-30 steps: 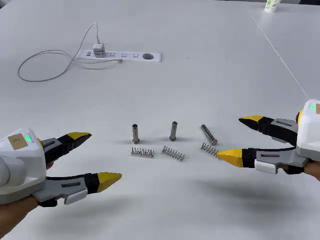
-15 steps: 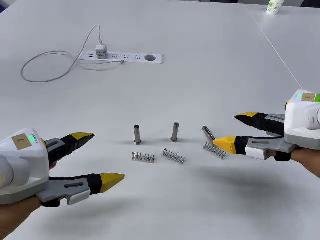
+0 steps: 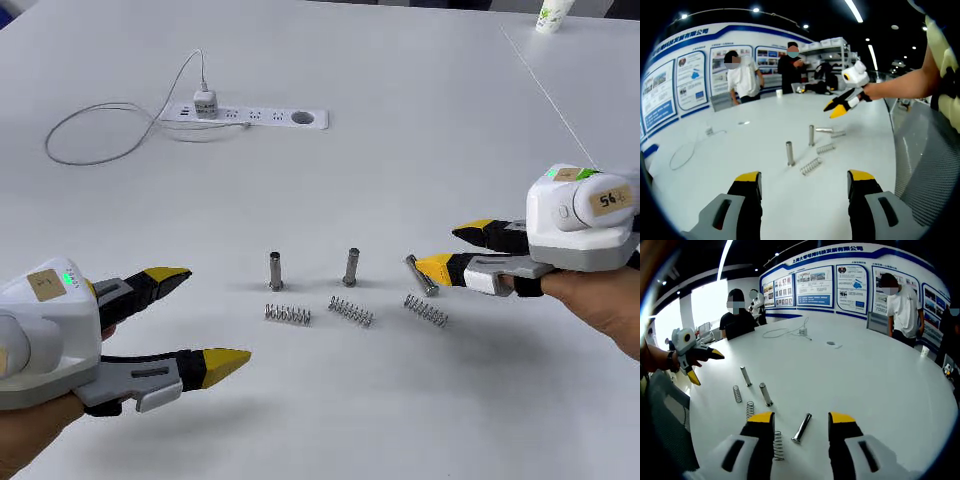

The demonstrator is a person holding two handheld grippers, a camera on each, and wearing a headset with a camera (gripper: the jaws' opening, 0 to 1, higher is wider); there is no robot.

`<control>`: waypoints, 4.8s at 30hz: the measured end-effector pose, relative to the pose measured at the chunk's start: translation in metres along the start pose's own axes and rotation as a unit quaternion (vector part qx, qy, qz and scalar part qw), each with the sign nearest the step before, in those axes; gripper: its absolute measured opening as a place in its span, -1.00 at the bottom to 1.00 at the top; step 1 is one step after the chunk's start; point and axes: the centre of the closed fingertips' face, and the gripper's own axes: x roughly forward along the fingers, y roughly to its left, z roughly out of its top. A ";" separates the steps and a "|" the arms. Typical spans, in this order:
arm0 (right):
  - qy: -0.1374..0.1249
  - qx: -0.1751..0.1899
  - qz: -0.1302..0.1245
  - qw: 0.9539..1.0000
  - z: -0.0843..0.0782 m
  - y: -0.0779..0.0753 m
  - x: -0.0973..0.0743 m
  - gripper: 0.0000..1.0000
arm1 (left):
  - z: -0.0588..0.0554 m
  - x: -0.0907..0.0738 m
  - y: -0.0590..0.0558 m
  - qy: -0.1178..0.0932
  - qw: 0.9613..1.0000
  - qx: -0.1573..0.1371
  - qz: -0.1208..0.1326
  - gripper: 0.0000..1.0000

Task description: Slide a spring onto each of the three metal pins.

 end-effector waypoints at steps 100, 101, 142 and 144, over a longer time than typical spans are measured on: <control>0.057 0.042 -0.090 0.993 -0.022 0.002 -0.004 -0.82 | 0.001 -0.002 -0.008 -0.004 1.000 -0.001 -0.008 0.32; 0.055 0.043 -0.090 0.994 -0.022 0.002 -0.004 -0.82 | 0.001 -0.002 -0.008 -0.004 1.000 -0.002 -0.008 0.32; 0.065 0.031 -0.041 0.997 -0.040 0.027 -0.013 -0.77 | 0.001 0.002 -0.012 -0.007 1.000 -0.003 -0.014 0.32; 0.073 0.022 -0.032 0.997 -0.041 0.031 -0.008 -0.77 | 0.001 0.002 -0.012 -0.007 1.000 -0.003 -0.014 0.32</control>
